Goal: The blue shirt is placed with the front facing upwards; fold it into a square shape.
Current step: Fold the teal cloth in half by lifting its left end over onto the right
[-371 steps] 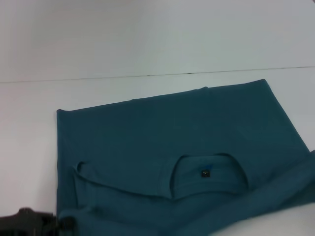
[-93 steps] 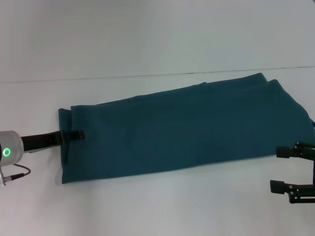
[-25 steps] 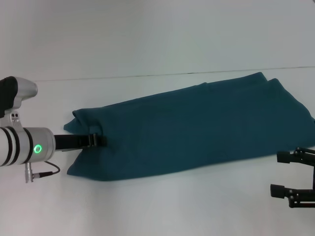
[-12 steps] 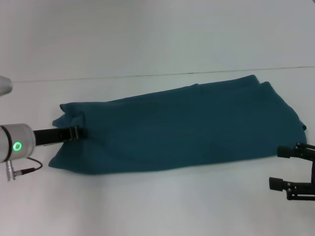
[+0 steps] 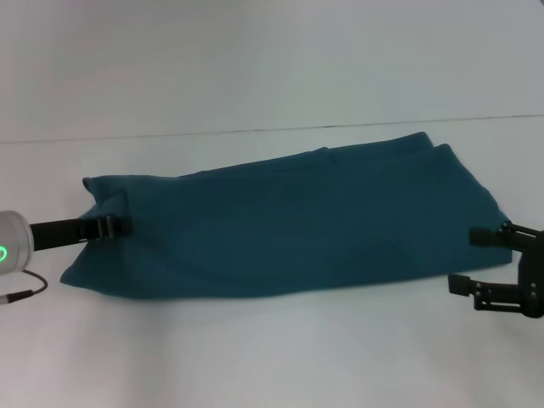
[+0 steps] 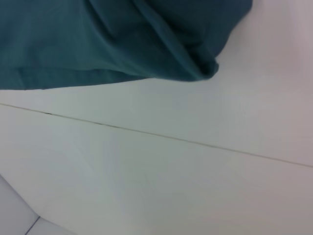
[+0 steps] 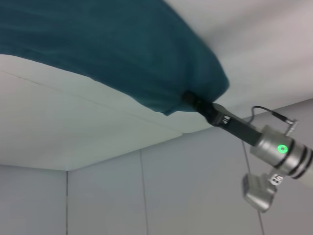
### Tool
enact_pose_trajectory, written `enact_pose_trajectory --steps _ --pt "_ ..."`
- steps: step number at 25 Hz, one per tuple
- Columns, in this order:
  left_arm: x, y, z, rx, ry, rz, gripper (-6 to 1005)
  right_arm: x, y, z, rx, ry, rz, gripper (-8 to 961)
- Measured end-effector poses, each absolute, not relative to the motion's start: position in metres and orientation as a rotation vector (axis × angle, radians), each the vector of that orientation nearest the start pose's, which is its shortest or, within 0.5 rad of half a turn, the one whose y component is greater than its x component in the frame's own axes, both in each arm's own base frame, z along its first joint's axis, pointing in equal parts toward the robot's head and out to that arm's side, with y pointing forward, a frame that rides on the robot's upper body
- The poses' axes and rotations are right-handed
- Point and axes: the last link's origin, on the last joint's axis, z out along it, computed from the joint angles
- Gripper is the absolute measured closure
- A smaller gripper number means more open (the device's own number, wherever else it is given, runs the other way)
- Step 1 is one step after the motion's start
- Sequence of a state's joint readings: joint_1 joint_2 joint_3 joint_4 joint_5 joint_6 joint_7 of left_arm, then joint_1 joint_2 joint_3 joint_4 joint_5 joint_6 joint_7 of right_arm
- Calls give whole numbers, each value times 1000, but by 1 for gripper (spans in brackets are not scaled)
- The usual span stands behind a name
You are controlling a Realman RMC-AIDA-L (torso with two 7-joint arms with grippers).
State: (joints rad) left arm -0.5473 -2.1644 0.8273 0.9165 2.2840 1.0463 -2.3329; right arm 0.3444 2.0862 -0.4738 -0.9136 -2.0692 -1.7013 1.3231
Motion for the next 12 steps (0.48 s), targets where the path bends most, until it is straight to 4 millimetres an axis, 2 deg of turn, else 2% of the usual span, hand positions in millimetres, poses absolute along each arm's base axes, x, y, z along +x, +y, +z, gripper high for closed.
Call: enact_pose_trajectory --steps 12 --pt "-277 380 25 -2089 -1384 -389 938 309 310 56 -2494 564 580 37"
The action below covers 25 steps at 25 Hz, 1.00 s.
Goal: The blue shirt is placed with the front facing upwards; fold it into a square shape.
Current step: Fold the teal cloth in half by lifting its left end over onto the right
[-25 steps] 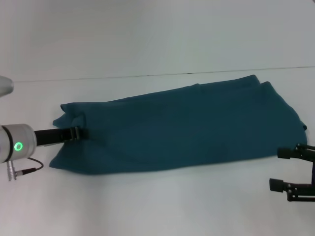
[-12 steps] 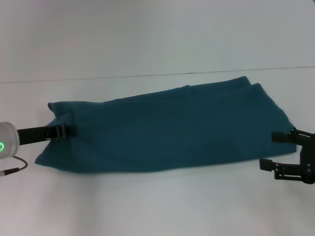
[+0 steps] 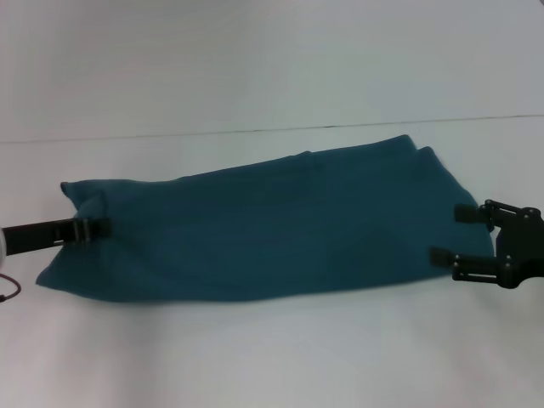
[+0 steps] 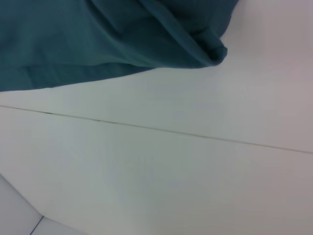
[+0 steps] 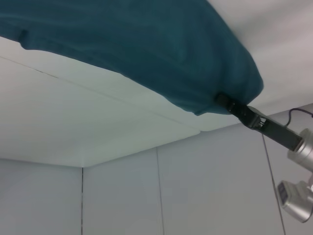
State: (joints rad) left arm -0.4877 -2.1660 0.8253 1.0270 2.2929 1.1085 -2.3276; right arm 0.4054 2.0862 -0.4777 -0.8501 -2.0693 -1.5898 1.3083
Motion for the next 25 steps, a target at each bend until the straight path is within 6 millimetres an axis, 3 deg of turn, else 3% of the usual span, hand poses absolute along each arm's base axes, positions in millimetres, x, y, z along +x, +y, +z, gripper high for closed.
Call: enact_pose_trajectory --steps 14,25 --pt "-302 360 37 -2015 -1404 -371 938 312 313 54 -2471 591 569 37" --pt "-315 354 63 -2038 -1232 -343 937 314 313 49 -2467 613 574 36"
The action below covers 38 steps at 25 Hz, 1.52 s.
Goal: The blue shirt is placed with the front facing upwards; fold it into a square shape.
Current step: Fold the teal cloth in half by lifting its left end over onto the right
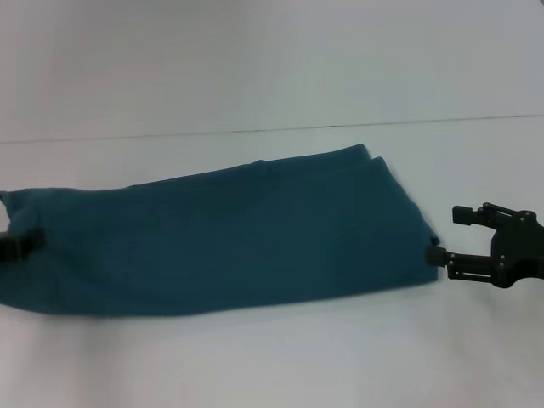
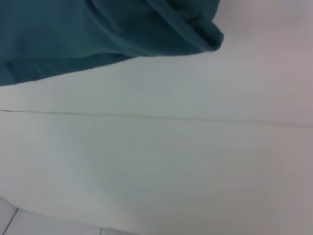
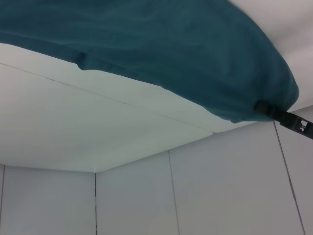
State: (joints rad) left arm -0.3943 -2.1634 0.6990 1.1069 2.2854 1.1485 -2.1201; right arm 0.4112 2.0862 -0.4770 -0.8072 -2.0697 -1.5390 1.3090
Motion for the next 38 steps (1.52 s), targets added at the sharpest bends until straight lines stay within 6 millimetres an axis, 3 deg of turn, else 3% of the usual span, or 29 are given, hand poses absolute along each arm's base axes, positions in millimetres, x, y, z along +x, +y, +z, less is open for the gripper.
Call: enact_pose_trajectory --steps 6,11,26,38 --pt "-312 358 73 -2034 -1172 -340 936 315 315 49 -2458 614 567 36" --pt "-293 369 69 -2072 -1138 -402 936 313 318 45 -2467 607 572 36" --pt "-211 400 55 -2231 -1095 -658 937 320 325 41 -2425 626 528 37" --pt "-141 424 12 -2347 -1017 -629 937 329 323 44 -2380 655 512 37"
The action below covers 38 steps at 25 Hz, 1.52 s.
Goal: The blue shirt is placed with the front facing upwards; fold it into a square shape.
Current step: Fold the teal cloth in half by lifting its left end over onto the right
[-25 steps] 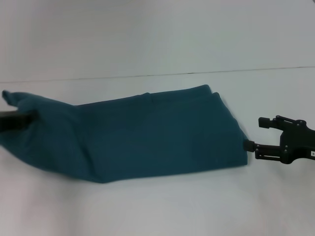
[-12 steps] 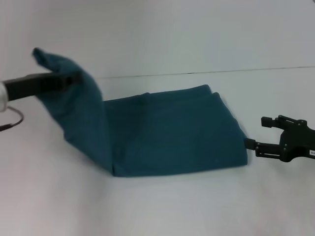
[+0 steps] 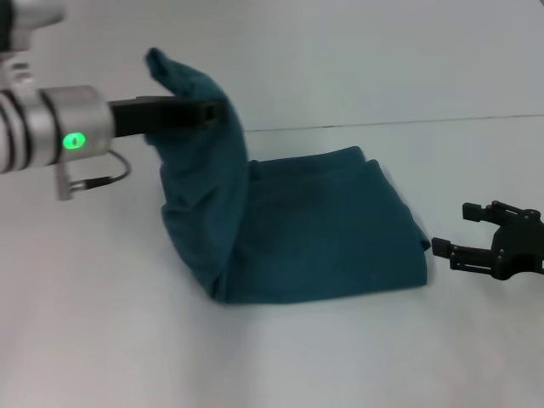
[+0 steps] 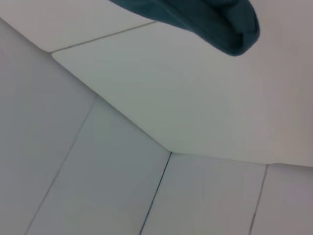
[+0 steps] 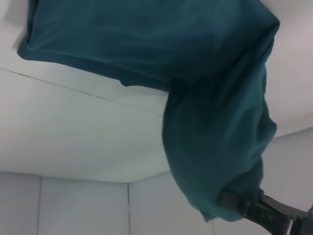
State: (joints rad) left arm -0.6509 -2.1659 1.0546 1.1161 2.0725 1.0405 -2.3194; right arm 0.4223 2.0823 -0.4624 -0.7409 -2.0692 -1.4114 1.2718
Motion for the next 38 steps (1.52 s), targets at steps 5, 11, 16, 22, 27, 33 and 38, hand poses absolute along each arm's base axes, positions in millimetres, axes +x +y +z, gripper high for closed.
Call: enact_pose_trajectory --steps 5,11,16,22,27,33,38 --pt "-122 433 -18 -2370 -1016 -593 936 332 320 45 -2369 668 516 36" --pt "-108 436 -50 -2389 -1044 -567 936 339 317 51 -2340 683 514 36" --pt "-95 433 -62 -2397 -1043 -604 936 343 315 54 -2320 696 509 36" --pt "-82 431 -71 -2420 -1028 -629 936 345 313 55 -2313 702 504 37" --pt "-77 427 -84 -2449 -1005 -601 937 347 311 54 -2309 709 503 37" --pt "-89 422 -103 -2433 -1048 -554 931 350 308 54 -2298 710 502 37" --pt "-99 424 -111 -2383 -1091 -545 924 350 306 53 -2299 713 505 37"
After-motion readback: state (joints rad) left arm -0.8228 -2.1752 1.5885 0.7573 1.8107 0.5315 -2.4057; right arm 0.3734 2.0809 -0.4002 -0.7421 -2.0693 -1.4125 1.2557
